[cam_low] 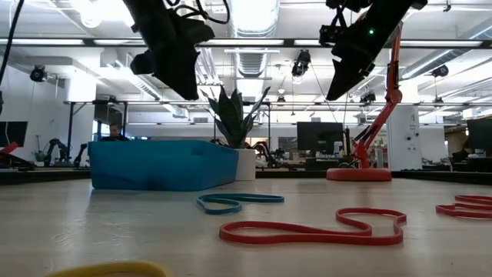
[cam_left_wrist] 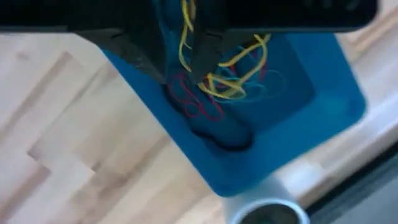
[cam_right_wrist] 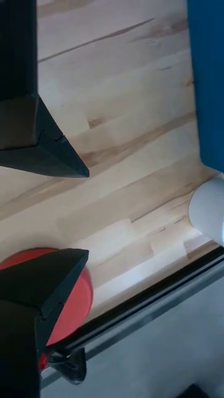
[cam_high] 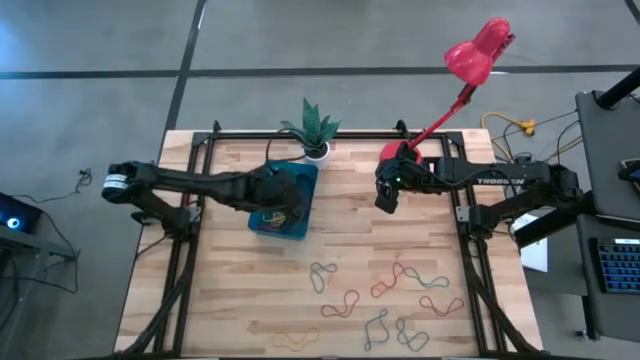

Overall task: Pick and place rubber bands into bin
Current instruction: Put the yellow rubber band into the blue bin

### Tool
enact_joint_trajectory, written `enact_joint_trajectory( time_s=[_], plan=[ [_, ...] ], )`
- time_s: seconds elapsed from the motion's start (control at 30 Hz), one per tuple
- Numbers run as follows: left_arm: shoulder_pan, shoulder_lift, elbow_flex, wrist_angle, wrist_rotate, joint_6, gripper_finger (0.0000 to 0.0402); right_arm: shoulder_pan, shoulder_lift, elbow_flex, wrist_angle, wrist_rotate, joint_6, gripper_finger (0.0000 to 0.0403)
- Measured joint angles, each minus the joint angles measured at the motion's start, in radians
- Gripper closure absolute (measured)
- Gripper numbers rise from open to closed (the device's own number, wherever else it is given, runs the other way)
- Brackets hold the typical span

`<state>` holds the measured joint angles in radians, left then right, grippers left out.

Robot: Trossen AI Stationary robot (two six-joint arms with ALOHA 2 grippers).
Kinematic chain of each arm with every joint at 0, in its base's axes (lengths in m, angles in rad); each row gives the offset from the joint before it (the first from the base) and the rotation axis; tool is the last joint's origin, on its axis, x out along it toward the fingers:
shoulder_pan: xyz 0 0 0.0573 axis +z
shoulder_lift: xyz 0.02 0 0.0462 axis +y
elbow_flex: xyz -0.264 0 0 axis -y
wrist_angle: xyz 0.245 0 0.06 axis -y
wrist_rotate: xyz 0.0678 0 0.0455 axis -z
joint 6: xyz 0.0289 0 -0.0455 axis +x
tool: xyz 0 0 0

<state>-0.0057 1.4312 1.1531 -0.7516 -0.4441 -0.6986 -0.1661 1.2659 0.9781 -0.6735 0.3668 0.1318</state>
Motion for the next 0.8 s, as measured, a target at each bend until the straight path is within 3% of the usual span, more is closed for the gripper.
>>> enact_joint_trajectory(
  time_s=[0.13,0.3,0.47,0.57,0.8],
  plan=[
    [-0.045,0.0,0.025,0.001,0.074,-0.002,0.0286,0.0,0.0,-0.003,-0.003,0.0,-0.01,0.0218],
    [-0.172,-0.026,0.058,0.073,0.25,-0.005,0.0241,0.0,0.0,-0.004,0.001,0.0,-0.063,0.0218],
    [-0.438,0.044,0.074,0.144,0.286,-0.064,0.0254,0.0,0.0,-0.004,0.005,0.0,-0.134,0.0218],
    [-0.581,0.134,0.105,0.201,0.289,-0.191,0.0267,0.0,0.0,-0.004,0.01,0.0,-0.15,0.0218],
    [-0.722,0.39,0.231,0.35,0.286,-0.247,0.0272,-0.001,0.0,-0.004,0.043,0.0,-0.169,0.0218]
  ],
)
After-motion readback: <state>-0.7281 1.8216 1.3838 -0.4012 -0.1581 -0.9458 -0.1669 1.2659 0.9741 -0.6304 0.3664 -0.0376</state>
